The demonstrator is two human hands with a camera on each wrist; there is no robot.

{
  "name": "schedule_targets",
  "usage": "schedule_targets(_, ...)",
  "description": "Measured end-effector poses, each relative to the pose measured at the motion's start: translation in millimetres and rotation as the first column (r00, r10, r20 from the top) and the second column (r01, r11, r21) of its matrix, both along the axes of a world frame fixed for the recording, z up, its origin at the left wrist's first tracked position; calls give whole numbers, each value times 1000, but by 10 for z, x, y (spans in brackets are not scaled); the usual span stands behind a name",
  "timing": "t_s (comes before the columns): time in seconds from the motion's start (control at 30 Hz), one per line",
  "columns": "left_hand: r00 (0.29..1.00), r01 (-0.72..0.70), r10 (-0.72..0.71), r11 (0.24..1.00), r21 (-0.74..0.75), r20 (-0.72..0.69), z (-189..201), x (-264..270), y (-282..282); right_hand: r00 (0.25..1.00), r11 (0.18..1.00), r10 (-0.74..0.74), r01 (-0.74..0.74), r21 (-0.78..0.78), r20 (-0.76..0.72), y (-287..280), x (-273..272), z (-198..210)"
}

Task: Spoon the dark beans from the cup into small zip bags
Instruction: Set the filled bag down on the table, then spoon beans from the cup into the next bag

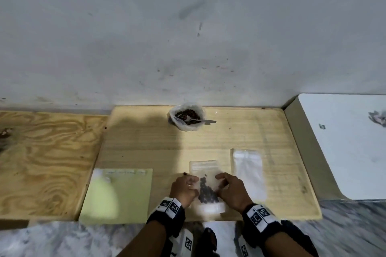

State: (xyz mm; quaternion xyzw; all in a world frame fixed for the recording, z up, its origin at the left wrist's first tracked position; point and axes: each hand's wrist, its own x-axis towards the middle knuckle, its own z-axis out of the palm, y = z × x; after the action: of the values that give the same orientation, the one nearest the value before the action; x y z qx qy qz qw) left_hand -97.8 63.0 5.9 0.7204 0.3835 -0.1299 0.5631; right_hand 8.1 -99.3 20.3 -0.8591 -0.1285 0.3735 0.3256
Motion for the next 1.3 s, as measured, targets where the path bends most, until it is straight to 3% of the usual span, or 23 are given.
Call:
schedule_targets(0.13,997,12,-8,998,62,-75,-80,-22,-92,990,992,123,-124,7,73,-45,-84,-125)
schedule_targets(0.27,974,164,-121,960,228,-191,-28,15,-69,985,988,153,-154,12,83,-100,-3,-84)
schedule_targets(0.4,991,115,-85,938,328,-105,166,164,-113,994,994,-83,77,75,73,-357,258,29)
schedule_targets(0.53,998,65,-67,977,203,1,280,561,-367,930,952,-275,299,-68,243,-670,560,1)
schedule_targets(0.7,992,120,-118,990,69,-37,141,993,-801,949,926,-265,300,-228,173,-868,688,-171)
schedule_targets(1.0,990,121,-117,992,40,-81,-79,1154,-1077,897,906,-376,409,-110,233,-996,699,-306)
schedule_targets(1.1,989,138,-136,990,39,-60,-79,1149,-1057,870,906,-411,423,14,275,-1034,705,-294)
schedule_targets(1.17,992,126,-126,992,28,-12,-45,1147,-1035,875,898,-437,412,156,208,-1073,749,-258)
schedule_targets(1.23,992,85,-87,996,20,93,26,1155,-996,886,856,-463,438,273,28,-1074,812,-101)
schedule_targets(1.3,974,54,-61,998,39,217,147,1176,-924,908,848,-398,418,326,-130,-1045,871,109)
